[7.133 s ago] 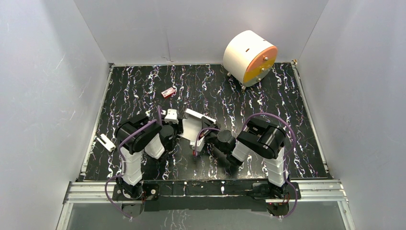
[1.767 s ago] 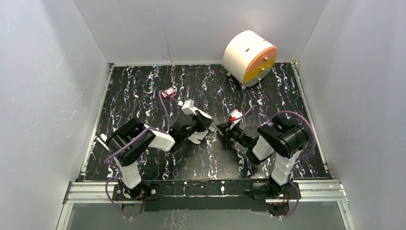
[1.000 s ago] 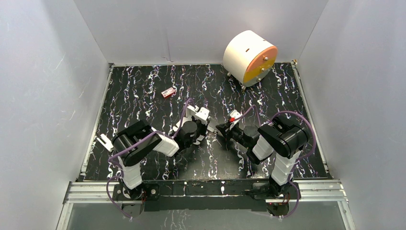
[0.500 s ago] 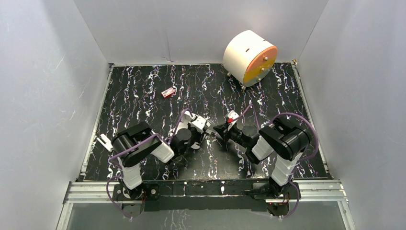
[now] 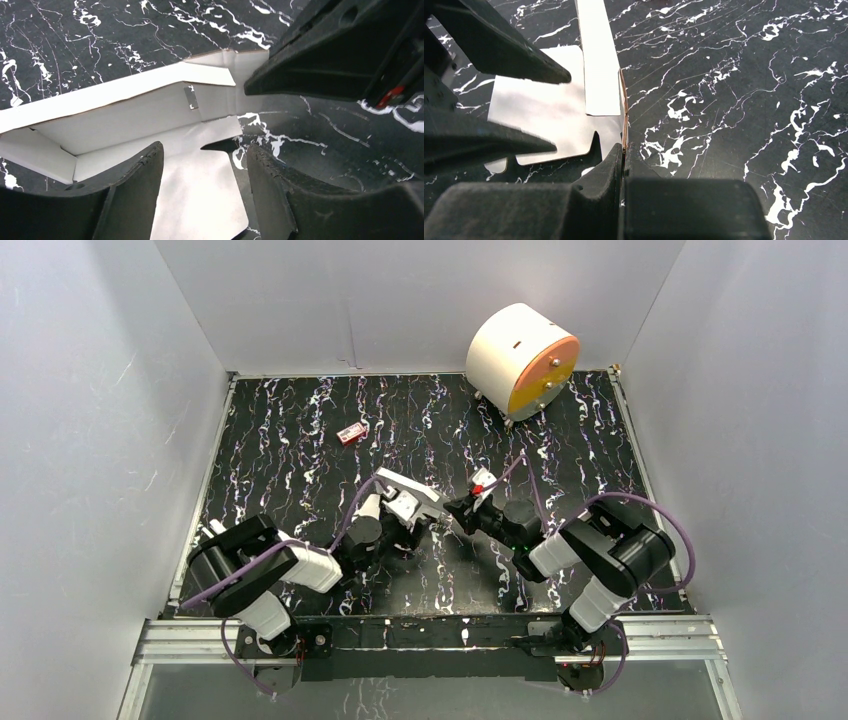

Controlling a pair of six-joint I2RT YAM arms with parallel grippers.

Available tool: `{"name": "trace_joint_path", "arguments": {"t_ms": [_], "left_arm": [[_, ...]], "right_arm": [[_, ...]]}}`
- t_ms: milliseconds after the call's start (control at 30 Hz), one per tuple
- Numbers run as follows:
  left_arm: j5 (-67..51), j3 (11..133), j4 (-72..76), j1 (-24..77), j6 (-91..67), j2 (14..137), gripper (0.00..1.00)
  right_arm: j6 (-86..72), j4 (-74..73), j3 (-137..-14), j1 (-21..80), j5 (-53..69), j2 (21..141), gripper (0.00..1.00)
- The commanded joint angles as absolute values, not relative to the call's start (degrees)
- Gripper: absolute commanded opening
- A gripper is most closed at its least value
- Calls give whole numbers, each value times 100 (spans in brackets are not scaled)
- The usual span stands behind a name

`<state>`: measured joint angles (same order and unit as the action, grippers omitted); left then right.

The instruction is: Fold the paper box

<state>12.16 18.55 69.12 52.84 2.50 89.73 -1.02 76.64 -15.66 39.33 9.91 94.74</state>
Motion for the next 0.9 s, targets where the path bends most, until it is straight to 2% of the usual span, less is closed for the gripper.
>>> {"name": "trace_joint_path", "arguments": {"t_ms": [0,200,367,600,867], "left_arm": [[1150,1925,6915,5365,695,9090,62],[1393,2001,7213,5512,1406,9246,71],[1606,1690,8782,5767,2420,9732,72],[2068,1896,10308,6197,3949,10994,75],[2115,2118,10316,6322,3673,10779,74]], "right_arm": [[-9,7299,-1790,4071,605,8982,0],[-114,6700,-1882,4143,362,8637,0],[-319,6330,-2010,4214,157,8506,0],[-606,5866,-2083,4301,-287,8196,0],[-791,5458,-2168,4389,-466,7927,0]]}}
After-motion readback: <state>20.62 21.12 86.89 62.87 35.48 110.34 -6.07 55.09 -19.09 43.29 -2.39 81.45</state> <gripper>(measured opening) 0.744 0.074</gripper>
